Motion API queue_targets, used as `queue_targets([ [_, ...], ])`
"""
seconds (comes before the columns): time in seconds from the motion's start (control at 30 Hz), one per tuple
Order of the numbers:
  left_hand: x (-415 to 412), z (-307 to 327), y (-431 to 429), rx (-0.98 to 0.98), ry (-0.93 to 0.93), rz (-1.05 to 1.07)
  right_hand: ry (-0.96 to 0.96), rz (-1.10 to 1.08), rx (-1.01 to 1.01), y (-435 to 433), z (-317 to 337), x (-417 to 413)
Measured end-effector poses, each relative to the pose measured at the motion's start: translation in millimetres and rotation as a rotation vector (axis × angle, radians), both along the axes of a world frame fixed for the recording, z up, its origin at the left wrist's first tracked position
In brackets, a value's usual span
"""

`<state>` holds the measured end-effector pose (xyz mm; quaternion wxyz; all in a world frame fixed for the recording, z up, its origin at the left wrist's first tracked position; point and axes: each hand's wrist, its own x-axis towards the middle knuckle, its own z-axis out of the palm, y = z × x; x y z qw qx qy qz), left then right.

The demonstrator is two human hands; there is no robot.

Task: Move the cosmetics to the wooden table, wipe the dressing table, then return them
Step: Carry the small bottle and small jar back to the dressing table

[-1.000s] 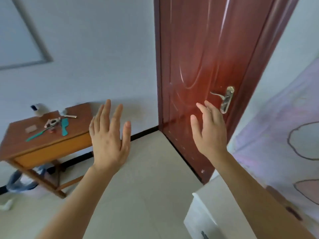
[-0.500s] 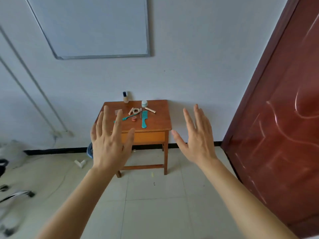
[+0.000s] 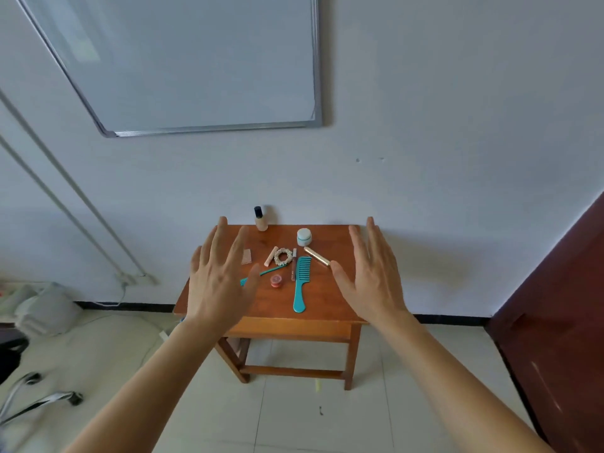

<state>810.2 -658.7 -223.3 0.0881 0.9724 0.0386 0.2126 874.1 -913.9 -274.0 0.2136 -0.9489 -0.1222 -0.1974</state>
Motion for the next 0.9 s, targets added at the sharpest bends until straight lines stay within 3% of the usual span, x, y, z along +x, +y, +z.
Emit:
queue_targets([
  [0.37, 158.2, -44.0, 39.7, -0.011, 0.138, 0.050, 0.131, 0.095, -0.059, 65.4, -11.5, 173.7],
  [0.9, 395.8, -91.2, 155.4, -0.173, 0.304, -0.134, 0.250, -0.233, -0.024, 146.5, -46.4, 342.6],
])
